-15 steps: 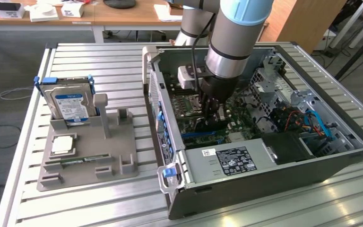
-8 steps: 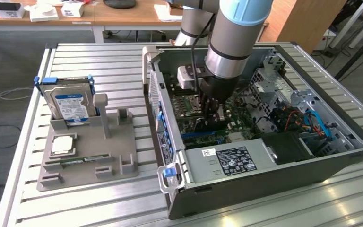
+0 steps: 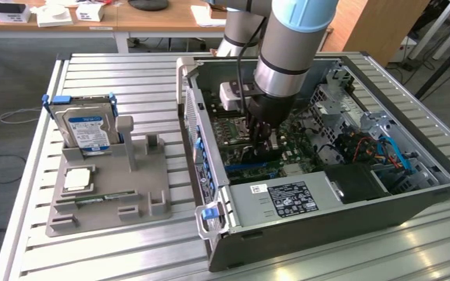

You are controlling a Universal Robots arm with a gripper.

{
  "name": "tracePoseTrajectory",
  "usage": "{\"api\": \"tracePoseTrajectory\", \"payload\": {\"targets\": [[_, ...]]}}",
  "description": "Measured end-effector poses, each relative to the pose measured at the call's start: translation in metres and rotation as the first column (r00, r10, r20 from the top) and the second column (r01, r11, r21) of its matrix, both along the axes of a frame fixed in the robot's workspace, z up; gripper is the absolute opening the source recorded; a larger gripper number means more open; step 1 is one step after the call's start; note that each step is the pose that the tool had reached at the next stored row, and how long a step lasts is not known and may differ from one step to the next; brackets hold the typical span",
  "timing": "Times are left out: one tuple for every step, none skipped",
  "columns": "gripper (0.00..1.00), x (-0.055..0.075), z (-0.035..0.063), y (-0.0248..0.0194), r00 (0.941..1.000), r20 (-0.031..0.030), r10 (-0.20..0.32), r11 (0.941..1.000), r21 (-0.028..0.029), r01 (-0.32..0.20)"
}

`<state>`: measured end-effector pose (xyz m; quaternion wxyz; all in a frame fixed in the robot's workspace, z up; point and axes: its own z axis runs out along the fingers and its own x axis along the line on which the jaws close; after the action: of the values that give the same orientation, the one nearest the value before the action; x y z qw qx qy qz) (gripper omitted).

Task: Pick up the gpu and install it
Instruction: 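Insert the gpu into the slot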

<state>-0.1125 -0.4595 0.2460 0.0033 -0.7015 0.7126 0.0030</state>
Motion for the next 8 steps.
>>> {"api": "tracePoseTrajectory", "payload": {"targets": [[0.27, 0.0, -0.0003, 0.0, 1.0, 0.0, 0.0, 1.0, 0.0, 0.0], [0.27, 0.0, -0.0006, 0.0, 1.0, 0.0001, 0.0, 1.0, 0.0, 0.0], [0.27, 0.0, -0.0006, 0.0, 1.0, 0.0001, 0.0, 1.0, 0.0, 0.0], [0.27, 0.0, -0.0006, 0.0, 1.0, 0.0001, 0.0, 1.0, 0.0, 0.0], [0.27, 0.0, -0.0007, 0.0, 1.0, 0.0002, 0.0, 1.0, 0.0001, 0.0], [0.27, 0.0, -0.0006, 0.0, 1.0, 0.0001, 0.0, 1.0, 0.0001, 0.0], [0.27, 0.0, -0.0007, 0.0, 1.0, 0.0001, 0.0, 1.0, 0.0001, 0.0], [0.27, 0.0, -0.0007, 0.0, 1.0, 0.0002, 0.0, 1.0, 0.0002, 0.0]]}}
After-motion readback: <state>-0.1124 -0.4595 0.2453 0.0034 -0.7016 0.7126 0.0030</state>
